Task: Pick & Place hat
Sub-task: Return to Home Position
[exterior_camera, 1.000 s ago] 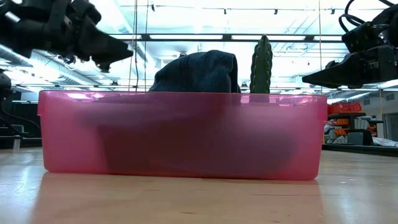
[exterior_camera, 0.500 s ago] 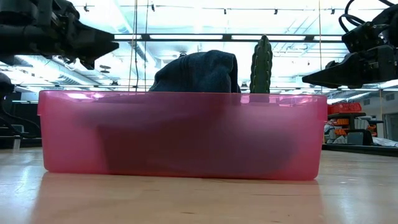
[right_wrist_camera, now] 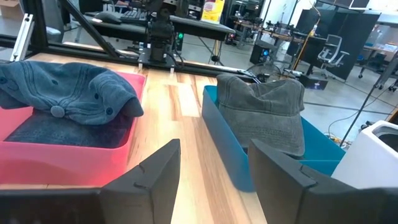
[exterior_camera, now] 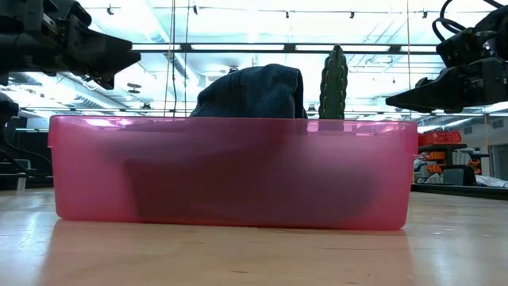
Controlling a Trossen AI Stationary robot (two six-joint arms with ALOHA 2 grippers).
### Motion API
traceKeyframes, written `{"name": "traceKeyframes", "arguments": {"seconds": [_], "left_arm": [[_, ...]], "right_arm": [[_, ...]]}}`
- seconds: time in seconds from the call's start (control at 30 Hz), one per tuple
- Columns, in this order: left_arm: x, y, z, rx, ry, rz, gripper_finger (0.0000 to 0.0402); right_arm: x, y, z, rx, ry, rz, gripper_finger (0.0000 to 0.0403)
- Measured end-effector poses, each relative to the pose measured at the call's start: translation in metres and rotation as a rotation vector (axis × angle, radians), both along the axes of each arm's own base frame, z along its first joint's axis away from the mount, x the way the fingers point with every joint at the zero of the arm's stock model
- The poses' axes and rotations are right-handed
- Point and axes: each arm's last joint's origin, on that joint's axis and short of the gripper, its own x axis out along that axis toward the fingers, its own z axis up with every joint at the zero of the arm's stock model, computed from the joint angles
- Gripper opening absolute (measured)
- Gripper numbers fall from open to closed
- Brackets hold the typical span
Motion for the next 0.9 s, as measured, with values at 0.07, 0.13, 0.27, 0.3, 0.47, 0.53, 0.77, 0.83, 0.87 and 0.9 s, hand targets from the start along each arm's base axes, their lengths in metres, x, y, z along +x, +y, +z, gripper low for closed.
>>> {"name": "traceKeyframes", "arguments": {"seconds": [0.07,0.13,0.27,0.3,0.47,0.53,0.77,0.83,0.87,0.9], "left_arm": [[0.0,0.0,0.0,0.002,-0.002,-0.008,0.0165],[0.0,0.0,0.0,0.003,-0.008,-0.008,0.0165],[0.005,0.0,-0.017,0.003,0.013,-0.006,0.0165],[0.005,0.0,-0.018,0.008,0.024,-0.002,0.0165],[0.006,0.0,-0.017,0.055,0.022,0.005,0.0165],[0.006,0.0,-0.019,0.076,0.045,0.007,0.0165],[0.006,0.0,-0.024,0.07,0.094,0.006,0.0165],[0.006,0.0,-0.025,0.079,0.109,0.004,0.0165],[0.006,0.0,-0.025,0.081,0.11,0.004,0.0165],[0.006,0.0,-0.025,0.079,0.111,0.003,0.0165]], "right_arm": [[0.0,0.0,0.0,0.0,0.0,0.0,0.0193],[0.0,0.0,0.0,0.0,0.0,0.0,0.0193],[0.0,0.0,0.0,0.0,0.0,0.0,0.0193],[0.0,0.0,0.0,0.0,0.0,0.0,0.0193],[0.0,0.0,0.0,0.0,-0.001,0.0,0.0193],[0.0,0.0,0.0,0.0,-0.001,0.0,0.0193],[0.0,0.0,0.0,0.0,0.0,0.0,0.0193],[0.0,0.0,0.0,0.0,0.0,0.0,0.0193],[0.0,0.0,0.0,0.0,0.0,0.0,0.0193],[0.0,0.0,0.0,0.0,0.0,0.0,0.0193]]}}
